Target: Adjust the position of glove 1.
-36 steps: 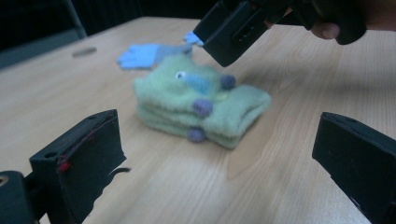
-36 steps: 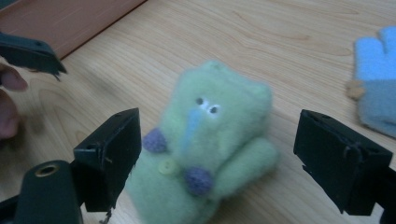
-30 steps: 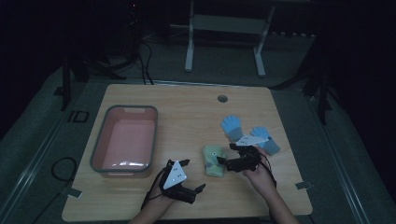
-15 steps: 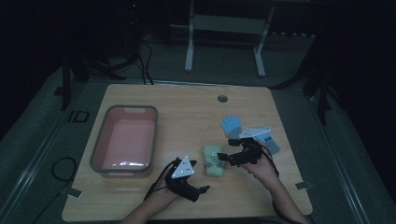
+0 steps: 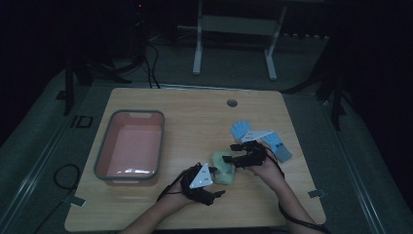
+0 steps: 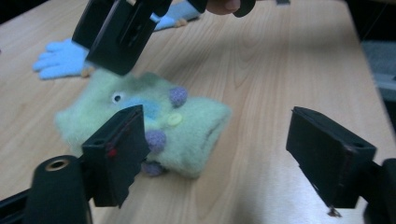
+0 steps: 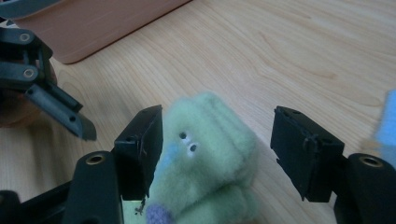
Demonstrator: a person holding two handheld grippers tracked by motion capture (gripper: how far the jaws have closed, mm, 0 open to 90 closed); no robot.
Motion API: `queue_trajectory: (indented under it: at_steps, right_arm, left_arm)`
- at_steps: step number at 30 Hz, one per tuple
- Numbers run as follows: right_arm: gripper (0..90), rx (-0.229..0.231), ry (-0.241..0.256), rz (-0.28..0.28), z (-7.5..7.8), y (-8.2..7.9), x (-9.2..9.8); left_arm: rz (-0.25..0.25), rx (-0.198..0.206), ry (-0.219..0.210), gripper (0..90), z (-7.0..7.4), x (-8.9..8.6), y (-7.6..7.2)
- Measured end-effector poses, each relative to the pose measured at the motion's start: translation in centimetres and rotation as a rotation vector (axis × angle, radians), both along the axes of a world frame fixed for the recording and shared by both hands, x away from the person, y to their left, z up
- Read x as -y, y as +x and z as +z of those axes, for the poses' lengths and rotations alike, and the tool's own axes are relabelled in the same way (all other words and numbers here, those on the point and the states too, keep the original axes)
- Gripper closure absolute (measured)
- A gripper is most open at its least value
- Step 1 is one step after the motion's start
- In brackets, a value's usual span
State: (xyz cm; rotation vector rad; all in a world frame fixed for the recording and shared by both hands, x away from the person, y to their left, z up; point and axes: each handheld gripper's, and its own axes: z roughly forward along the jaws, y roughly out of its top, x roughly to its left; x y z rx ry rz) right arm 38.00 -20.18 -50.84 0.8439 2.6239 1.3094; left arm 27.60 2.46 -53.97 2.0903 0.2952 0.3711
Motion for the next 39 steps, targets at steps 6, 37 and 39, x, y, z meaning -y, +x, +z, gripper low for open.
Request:
queue_trajectory:
  at_steps: [6,37,39]
  right_arm:
    - [34.0,-0.053,-0.013,-0.021,-1.3,0.9,-0.4]
    - [70.3,-0.238,-0.022,0.000,-3.1,1.4,-1.3]
    - [70.6,-0.237,-0.007,0.002,-2.7,1.4,-1.4]
  left_arm:
    - [-0.068,0.042,0.087,35.1,-0.7,1.3,0.7]
    - [-0.036,0.009,0.216,76.6,-0.1,2.1,3.2]
    - [-0.032,0.012,0.222,76.7,0.3,1.9,3.2]
